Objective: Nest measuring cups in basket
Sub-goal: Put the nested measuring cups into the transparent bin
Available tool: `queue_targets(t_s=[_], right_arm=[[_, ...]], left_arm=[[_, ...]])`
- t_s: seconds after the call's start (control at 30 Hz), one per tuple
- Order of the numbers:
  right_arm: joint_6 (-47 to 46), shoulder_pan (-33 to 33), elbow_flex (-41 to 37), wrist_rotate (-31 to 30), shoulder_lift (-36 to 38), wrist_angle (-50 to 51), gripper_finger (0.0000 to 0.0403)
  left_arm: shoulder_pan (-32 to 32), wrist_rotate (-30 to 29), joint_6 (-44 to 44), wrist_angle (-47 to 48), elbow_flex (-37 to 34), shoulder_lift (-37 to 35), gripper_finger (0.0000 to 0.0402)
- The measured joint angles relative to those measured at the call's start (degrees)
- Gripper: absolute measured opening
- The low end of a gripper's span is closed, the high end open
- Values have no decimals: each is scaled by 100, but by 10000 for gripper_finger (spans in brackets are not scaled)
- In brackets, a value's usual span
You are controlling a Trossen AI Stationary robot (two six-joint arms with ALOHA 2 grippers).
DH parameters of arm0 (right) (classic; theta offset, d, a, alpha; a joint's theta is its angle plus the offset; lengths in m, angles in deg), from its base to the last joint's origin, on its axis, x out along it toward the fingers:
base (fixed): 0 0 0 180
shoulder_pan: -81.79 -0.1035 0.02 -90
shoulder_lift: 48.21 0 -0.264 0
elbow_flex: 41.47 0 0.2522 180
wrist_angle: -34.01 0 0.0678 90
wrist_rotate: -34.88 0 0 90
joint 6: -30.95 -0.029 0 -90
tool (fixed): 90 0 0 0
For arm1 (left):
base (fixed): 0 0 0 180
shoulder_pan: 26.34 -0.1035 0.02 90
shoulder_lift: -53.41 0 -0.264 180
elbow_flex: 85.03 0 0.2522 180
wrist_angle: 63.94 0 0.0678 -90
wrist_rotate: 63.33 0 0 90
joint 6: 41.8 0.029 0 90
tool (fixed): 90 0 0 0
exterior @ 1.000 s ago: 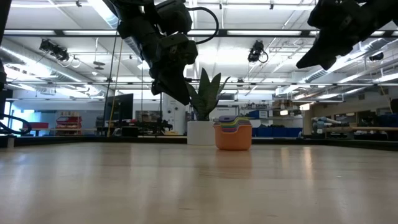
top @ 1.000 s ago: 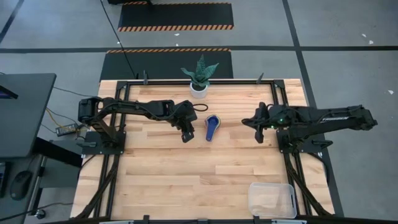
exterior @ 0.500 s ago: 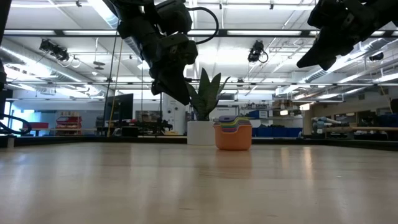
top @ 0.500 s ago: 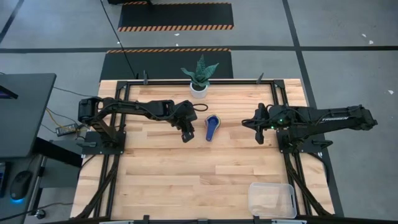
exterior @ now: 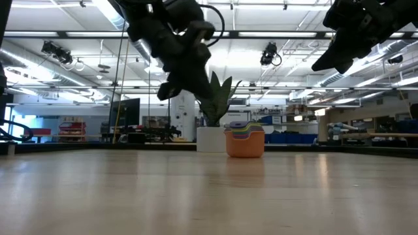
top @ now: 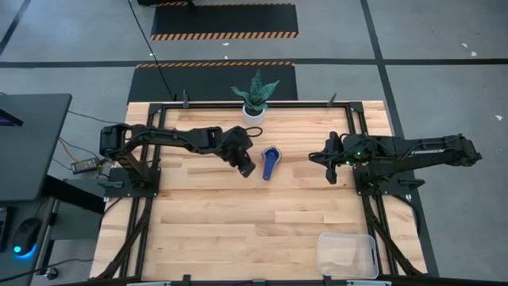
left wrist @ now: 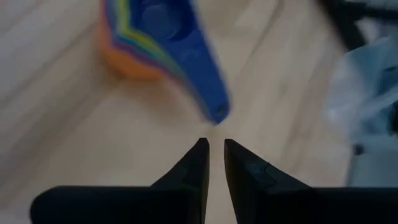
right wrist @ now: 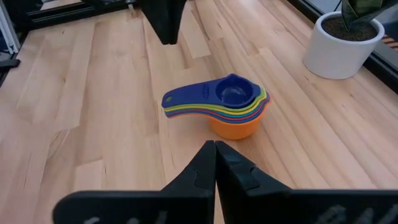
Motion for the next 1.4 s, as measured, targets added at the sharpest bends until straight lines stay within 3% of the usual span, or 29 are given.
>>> queue_targets(t_s=[0.2,0.37,0.9,1.4], right_arm=[[0,0,0,0,0,2,12],[0,0,2,1,0,2,12],[0,0,4,2,0,2,12],[0,2,6,2,-2,-258,12]], left_arm=[[33,27,-774,-308,2,0,54],[107,-413,-1341,-305,2,0,54],[192,-810,-810,-128,0,20,54],[186,-500,-942,-938,2,890,54]])
